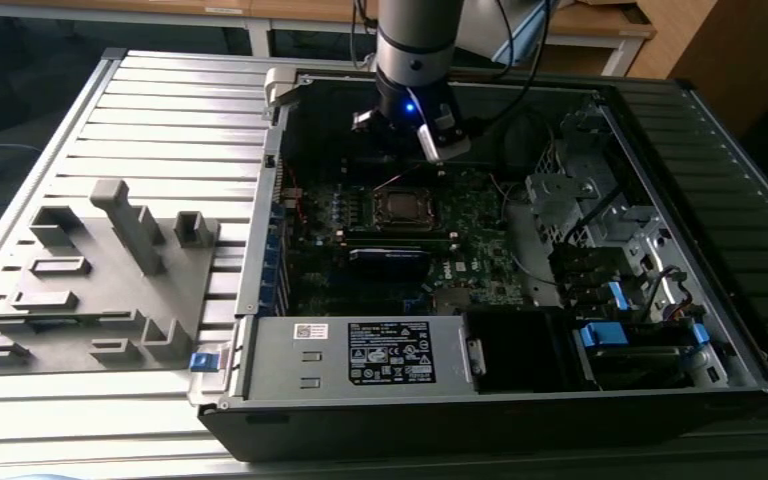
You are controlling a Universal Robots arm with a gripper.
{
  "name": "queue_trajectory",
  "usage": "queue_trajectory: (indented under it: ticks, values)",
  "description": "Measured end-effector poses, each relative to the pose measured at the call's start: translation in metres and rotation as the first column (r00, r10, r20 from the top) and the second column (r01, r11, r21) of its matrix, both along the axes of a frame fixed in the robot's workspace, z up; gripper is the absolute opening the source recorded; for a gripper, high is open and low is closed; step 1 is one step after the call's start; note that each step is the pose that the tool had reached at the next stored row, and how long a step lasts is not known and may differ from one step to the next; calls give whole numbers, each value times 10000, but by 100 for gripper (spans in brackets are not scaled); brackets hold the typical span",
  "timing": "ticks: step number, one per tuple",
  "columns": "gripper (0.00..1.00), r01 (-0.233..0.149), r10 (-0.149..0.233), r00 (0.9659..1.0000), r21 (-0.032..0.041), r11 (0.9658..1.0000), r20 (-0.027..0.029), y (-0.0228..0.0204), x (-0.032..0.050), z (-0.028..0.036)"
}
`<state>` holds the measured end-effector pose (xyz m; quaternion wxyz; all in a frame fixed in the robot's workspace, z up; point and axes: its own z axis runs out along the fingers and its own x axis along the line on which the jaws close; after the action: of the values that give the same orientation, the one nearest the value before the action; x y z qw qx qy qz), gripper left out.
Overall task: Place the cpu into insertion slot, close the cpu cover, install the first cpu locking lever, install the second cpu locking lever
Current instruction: 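Install the first cpu locking lever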
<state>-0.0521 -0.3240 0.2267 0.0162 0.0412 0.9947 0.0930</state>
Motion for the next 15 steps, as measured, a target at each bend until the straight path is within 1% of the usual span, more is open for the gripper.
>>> queue_trajectory:
  ticks: [8, 15]
  values:
    - [11, 3, -3, 10000, 2, 10000, 1, 31, 21, -32]
    - [11, 6, -6, 10000, -14, 10000, 1, 36, 29, -41]
